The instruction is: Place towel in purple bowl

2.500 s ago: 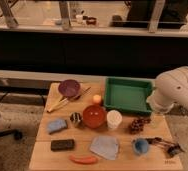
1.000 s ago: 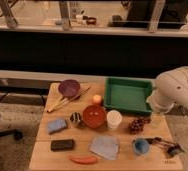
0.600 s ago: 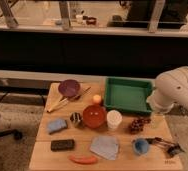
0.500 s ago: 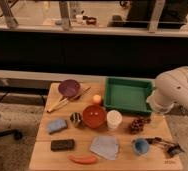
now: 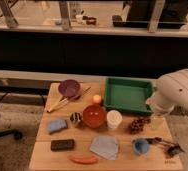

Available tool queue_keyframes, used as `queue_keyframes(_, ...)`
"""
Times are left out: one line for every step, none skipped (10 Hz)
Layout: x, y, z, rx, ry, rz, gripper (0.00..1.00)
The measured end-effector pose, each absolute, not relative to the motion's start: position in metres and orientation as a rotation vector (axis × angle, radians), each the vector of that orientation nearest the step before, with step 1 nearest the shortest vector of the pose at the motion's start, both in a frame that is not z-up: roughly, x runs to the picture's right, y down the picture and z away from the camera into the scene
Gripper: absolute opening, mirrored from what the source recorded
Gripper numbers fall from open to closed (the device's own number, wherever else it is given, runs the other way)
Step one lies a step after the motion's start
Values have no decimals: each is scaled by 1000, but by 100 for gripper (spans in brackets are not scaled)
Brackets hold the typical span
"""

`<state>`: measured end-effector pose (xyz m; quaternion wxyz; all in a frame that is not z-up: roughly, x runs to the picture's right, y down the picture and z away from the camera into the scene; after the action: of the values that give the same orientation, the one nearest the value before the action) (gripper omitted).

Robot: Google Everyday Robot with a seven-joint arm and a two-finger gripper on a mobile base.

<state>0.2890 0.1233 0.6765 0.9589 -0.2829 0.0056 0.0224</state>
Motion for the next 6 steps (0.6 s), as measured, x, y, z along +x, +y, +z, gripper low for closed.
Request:
queue_keyframes(287,126,675,-576,0,43,80)
queue_keyframes(285,129,672,-578,-12,41,80)
queue_keyframes(280,133,668,-580,-31,36,80)
queue_keyframes(278,136,665,-582,-41,32,80)
queue_keyframes(274,142,660,-584,-56,26,80)
queue_keyframes(271,147,656,-587,-70,20,80)
